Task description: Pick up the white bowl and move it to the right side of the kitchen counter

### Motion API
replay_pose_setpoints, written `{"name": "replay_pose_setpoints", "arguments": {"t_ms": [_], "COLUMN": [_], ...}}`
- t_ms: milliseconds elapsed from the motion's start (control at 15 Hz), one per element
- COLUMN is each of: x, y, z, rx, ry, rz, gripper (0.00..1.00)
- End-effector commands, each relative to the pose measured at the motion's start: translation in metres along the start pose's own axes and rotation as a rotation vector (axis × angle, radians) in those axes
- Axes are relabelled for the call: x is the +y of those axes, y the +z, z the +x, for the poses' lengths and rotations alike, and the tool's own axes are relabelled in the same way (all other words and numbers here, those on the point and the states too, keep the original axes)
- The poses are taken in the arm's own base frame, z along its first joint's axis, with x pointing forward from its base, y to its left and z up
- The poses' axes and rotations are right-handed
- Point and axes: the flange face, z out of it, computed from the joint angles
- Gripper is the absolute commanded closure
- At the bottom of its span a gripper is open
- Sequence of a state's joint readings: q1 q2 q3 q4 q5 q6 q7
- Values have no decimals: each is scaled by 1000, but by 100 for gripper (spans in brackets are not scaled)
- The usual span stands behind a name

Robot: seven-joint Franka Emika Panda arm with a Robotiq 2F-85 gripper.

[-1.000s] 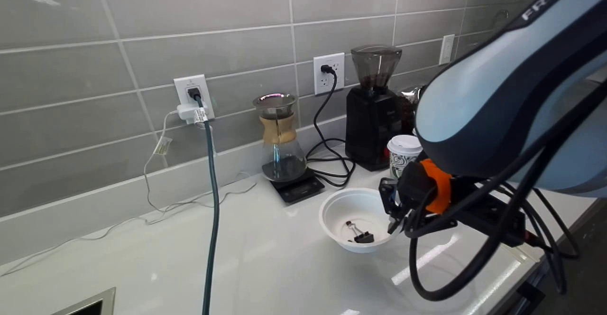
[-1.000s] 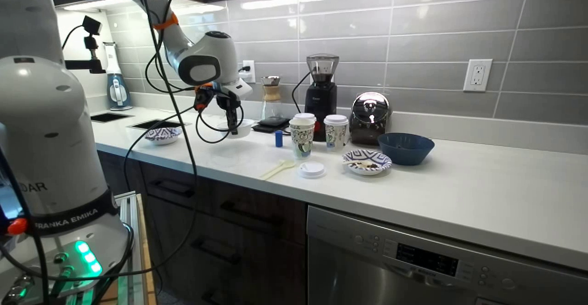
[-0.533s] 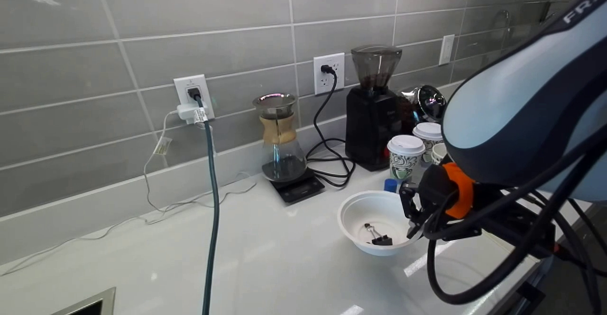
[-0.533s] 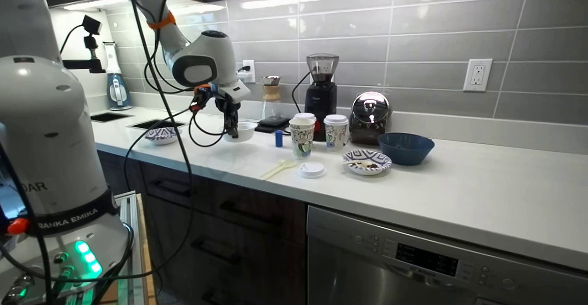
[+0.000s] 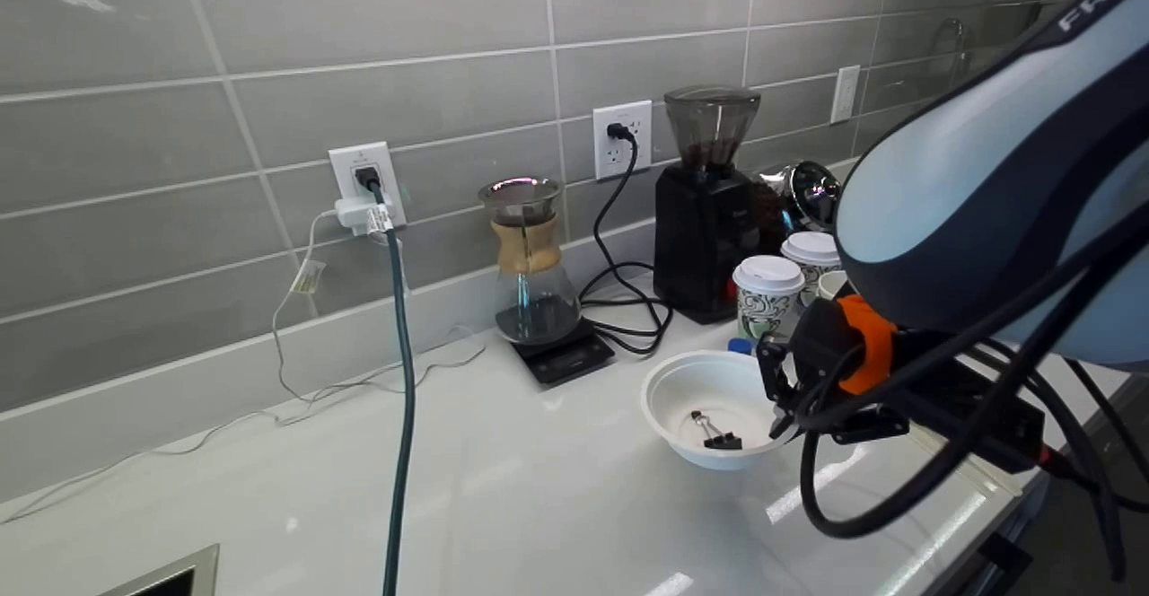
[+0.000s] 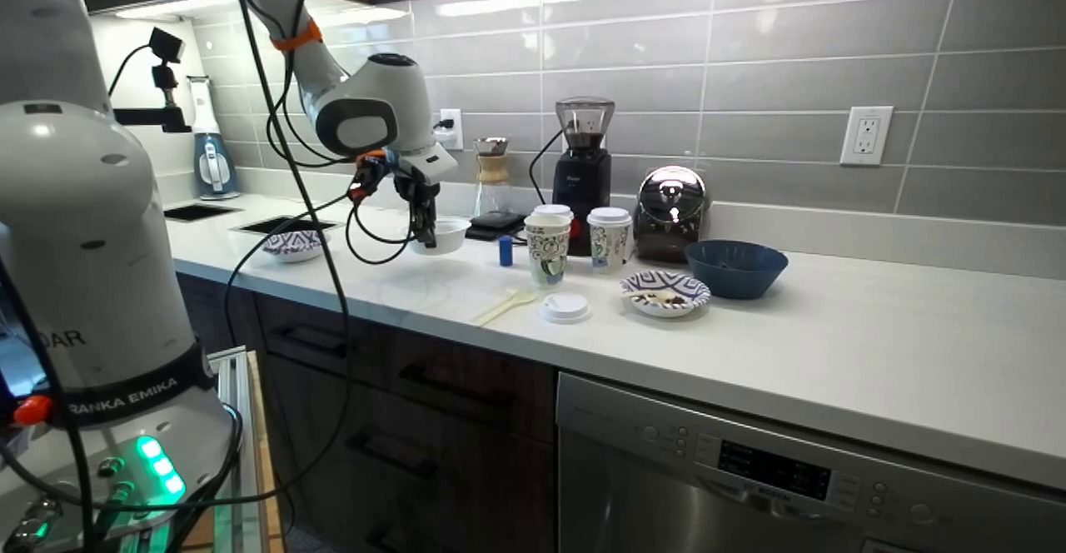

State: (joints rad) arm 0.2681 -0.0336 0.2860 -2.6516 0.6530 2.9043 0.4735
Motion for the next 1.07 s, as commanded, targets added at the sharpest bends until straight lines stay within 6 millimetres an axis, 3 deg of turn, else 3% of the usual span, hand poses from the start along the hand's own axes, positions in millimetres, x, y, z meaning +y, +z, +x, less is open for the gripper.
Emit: {"name": "replay_pose_setpoints", "arguments": {"t_ms": [0,133,533,800,1000], "x": [-8,-3,40,60,64], "y": [-16,-23,-33,-29,-24], "z": [30,49,94,105,104], "rx": [19,48,75,27,-3], "ry": [83,128,264,300,288], "rz": [58,72,60,23,4], "gripper": [99,99,99,99,99]}}
